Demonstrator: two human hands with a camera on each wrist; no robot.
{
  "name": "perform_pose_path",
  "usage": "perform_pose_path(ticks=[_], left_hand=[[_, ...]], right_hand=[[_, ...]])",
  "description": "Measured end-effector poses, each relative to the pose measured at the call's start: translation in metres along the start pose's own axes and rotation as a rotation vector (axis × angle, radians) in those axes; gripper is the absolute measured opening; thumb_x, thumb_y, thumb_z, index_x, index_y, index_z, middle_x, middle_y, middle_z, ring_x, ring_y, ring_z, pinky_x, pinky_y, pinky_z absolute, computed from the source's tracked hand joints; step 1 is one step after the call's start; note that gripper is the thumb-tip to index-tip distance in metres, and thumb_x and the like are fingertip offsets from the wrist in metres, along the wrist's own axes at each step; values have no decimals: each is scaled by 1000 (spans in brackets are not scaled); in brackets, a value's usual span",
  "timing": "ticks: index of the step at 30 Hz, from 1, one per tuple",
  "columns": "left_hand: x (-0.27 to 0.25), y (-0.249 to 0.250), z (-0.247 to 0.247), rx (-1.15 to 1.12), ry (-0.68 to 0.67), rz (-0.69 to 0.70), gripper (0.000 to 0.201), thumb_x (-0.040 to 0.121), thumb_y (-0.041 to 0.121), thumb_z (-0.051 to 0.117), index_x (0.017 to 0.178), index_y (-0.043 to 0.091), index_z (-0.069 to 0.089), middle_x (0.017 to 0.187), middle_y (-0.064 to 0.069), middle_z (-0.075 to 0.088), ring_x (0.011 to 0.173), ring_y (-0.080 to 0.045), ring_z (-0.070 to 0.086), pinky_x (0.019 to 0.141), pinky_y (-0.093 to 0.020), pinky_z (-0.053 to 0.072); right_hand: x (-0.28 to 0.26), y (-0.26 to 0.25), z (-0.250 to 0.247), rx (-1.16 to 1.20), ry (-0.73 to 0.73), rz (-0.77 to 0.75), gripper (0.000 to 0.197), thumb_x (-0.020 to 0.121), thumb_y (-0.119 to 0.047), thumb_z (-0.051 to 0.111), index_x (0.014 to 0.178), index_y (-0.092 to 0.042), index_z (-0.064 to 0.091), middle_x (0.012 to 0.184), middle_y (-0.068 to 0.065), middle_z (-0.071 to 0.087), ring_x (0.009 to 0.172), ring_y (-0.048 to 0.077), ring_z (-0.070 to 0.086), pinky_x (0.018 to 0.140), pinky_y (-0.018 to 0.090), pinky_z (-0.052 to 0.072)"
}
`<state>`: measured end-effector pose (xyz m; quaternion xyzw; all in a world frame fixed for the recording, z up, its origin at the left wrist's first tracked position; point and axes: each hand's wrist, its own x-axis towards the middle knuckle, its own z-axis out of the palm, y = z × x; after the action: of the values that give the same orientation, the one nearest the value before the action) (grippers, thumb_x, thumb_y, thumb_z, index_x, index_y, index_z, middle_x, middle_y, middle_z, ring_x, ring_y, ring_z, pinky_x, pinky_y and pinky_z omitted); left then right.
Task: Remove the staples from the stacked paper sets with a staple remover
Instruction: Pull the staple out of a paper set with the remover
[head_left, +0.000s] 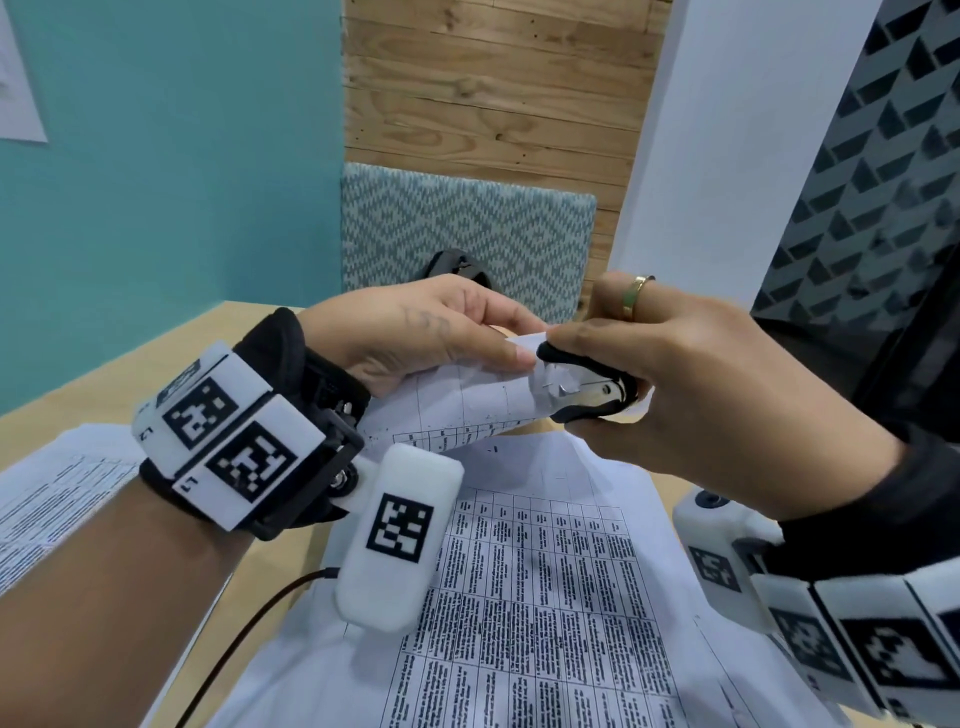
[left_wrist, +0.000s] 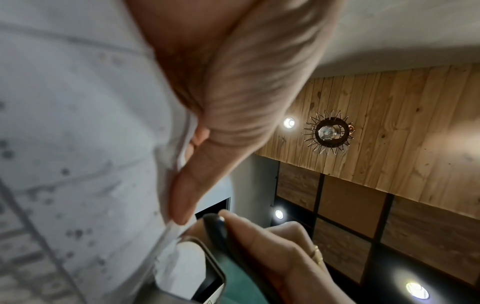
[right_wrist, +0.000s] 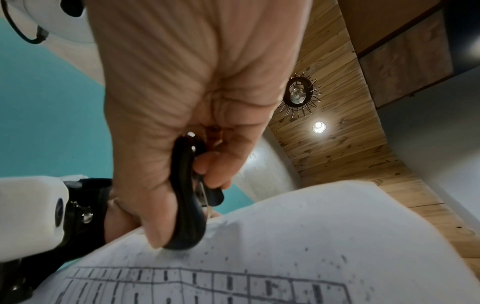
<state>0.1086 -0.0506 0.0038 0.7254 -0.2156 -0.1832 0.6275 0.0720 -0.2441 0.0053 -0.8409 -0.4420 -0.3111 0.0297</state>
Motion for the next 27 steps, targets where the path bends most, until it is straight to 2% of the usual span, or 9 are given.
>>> perform_pose_path(ticks=[2,6,10,12,14,16,19,24,27], left_hand=[[0,0,0,-7,0,-9,38,72,1,68,110,0,64,91,-17,69,74,-20,67,70,-29,56],[2,0,-1,-11,7,-35,47,71,6,65,116,-3,60,108,-24,62,84,-24,62,74,-28,55],[2,0,0,-12,-2,-72,49,71,6,66,118,-5,58,117,-29,58,85,-26,60,75,-28,54],[3,0,0,-12,8,-77,49,72,3,68,120,-6,57,119,-30,57,86,-25,59,73,-26,54],[3,-1,1,-12,13,-83,52,71,6,61,121,-6,56,124,-31,54,91,-26,57,75,-24,53],[3,-1,2,-28,7,-94,51,71,5,59,122,-5,56,125,-31,53,92,-26,58,76,-24,53],[4,-2,3,-53,13,-98,50,72,3,58,121,-6,56,123,-31,54,82,-23,61,72,-24,54],[5,-3,2,-48,2,-103,44,77,-1,59,121,-5,56,125,-32,52,87,-25,59,77,-26,53],[4,-4,0,-62,-31,-113,46,73,0,62,118,-6,58,123,-32,54,86,-27,61,78,-30,54]], right_hand=[[0,0,2,-19,-12,-5,27,62,-19,69,86,-5,69,79,2,47,55,29,51,44,38,47],[-1,0,1,-13,-13,-16,26,61,-17,69,84,-6,70,79,5,53,55,30,52,44,35,47],[0,0,2,-14,-10,-22,23,61,-16,69,81,-6,70,77,-3,40,52,25,46,42,32,45],[0,0,2,-13,-16,-30,22,60,-16,70,80,-6,70,76,-2,41,51,26,47,41,32,45],[0,1,3,-15,-20,-28,21,59,-15,72,79,-8,70,75,-1,42,51,26,46,41,32,45],[0,1,3,-20,-23,-22,19,59,-13,75,77,-8,69,77,-4,37,51,25,45,41,33,44],[0,2,4,-22,-19,-25,20,59,-14,71,77,-5,69,78,-5,35,50,27,45,40,33,44],[0,2,7,-18,-24,-25,23,56,-8,73,79,-6,69,76,0,42,50,28,46,40,34,45],[1,0,6,5,-25,-32,20,59,-10,70,79,-9,70,76,-3,38,51,25,45,41,32,44]])
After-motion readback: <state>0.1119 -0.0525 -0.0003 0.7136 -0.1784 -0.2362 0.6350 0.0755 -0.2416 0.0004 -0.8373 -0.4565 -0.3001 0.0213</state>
